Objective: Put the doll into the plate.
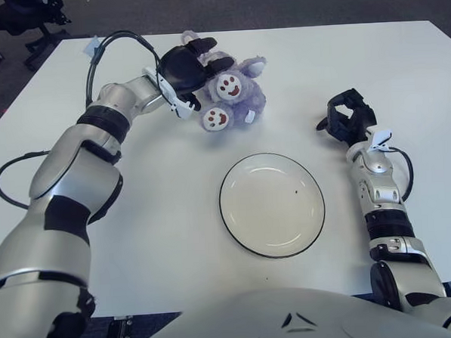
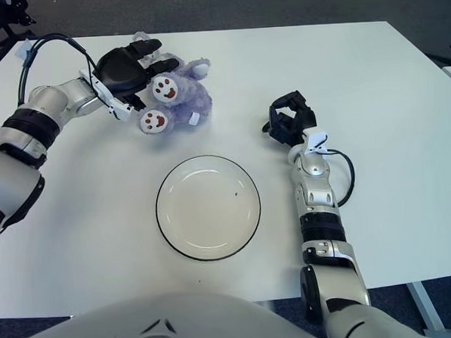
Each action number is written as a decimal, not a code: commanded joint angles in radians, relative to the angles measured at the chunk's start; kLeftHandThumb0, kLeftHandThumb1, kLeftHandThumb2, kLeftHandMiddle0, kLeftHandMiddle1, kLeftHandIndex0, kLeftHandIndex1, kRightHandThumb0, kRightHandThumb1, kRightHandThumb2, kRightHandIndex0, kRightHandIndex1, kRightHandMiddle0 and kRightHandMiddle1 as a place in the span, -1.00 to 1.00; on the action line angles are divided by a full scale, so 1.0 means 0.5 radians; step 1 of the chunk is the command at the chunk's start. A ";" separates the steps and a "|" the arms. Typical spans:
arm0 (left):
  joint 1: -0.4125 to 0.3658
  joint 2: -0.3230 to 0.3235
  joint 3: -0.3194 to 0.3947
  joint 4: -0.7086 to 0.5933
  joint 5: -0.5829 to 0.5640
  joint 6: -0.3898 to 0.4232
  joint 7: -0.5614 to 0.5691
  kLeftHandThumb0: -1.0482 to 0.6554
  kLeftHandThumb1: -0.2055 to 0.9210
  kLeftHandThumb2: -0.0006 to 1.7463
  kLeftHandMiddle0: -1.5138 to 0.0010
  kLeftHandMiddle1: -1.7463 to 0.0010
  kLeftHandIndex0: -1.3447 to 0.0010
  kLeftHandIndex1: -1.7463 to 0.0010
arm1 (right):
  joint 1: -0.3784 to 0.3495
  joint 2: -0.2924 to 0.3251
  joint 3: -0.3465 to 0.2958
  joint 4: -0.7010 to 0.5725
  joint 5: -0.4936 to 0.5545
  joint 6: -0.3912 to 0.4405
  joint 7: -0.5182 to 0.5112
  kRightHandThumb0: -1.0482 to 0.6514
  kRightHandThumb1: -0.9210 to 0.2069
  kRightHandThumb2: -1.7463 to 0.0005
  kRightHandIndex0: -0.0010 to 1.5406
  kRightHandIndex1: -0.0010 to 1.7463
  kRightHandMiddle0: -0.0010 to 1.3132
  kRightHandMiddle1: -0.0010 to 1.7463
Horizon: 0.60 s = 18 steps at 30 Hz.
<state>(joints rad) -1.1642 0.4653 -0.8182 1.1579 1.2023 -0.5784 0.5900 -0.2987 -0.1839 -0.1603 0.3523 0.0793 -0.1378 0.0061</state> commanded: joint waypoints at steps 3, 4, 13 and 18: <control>-0.093 -0.038 -0.062 0.079 0.019 0.049 0.064 -0.36 0.90 -1.00 0.54 0.99 0.62 0.99 | 0.048 -0.008 0.008 0.047 -0.026 0.073 0.011 -0.23 -0.49 -0.03 0.12 1.00 -0.42 1.00; -0.096 -0.053 -0.069 0.097 0.018 0.063 0.072 -0.37 0.91 -1.00 0.54 0.99 0.62 0.99 | 0.048 -0.008 0.009 0.047 -0.026 0.074 0.011 -0.23 -0.49 -0.03 0.12 1.00 -0.42 1.00; -0.093 -0.142 -0.100 0.208 -0.012 0.154 0.132 -0.43 0.94 -0.99 0.52 0.99 0.60 0.98 | 0.048 -0.005 0.012 0.046 -0.029 0.076 0.012 -0.23 -0.49 -0.03 0.11 1.00 -0.42 1.00; -0.092 -0.179 -0.116 0.249 -0.021 0.193 0.142 -0.45 0.95 -0.99 0.51 0.99 0.60 0.98 | 0.051 -0.006 0.012 0.044 -0.028 0.074 0.017 -0.23 -0.49 -0.03 0.11 1.00 -0.42 1.00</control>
<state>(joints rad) -1.1982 0.3842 -0.8667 1.2681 1.1963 -0.4992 0.6465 -0.2987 -0.1855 -0.1600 0.3519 0.0768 -0.1368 0.0089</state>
